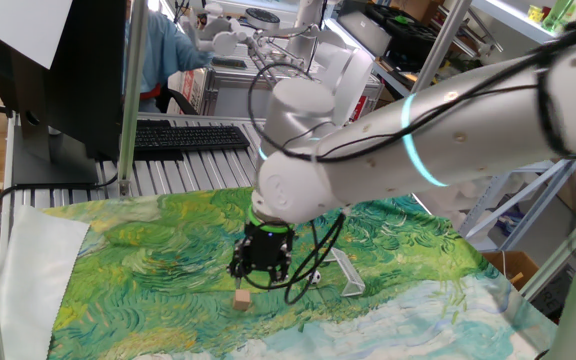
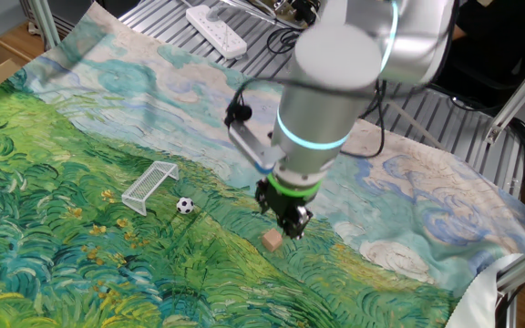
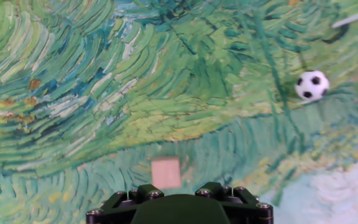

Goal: Pick up the small block on the left and move it to the right

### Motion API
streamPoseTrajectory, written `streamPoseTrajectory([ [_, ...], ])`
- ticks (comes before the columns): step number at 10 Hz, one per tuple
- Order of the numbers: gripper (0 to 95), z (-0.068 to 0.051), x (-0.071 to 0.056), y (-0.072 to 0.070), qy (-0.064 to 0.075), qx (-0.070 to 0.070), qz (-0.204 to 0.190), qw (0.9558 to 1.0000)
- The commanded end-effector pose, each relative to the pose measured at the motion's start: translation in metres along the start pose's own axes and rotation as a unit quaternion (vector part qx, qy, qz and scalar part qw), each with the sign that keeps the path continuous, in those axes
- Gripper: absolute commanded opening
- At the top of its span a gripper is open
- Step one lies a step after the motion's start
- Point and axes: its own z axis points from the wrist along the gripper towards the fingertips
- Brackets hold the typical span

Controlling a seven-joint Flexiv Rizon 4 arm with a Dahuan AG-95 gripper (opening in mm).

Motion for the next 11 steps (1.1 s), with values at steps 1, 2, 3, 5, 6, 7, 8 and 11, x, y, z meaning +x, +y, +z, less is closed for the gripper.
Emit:
streamPoseTrajectory([
  [1, 57.0, -0.004, 0.001, -0.001, 0.003, -0.001, 0.003, 1.0],
  [2, 57.0, -0.007, 0.002, -0.003, 0.004, -0.001, 0.005, 1.0],
  [3, 57.0, -0.01, 0.003, -0.005, 0.005, 0.0, 0.007, 1.0],
  [5, 57.0, -0.018, 0.001, -0.017, 0.012, -0.001, 0.0, 0.9999],
  [6, 57.0, -0.019, -0.001, -0.023, 0.012, -0.002, -0.001, 0.9999],
  [7, 57.0, -0.017, -0.005, -0.03, 0.011, -0.002, -0.003, 0.9999],
  [8, 57.0, -0.013, -0.01, -0.04, 0.011, -0.003, -0.004, 0.9999],
  [11, 57.0, -0.007, -0.018, -0.064, 0.011, -0.004, -0.001, 0.9999],
])
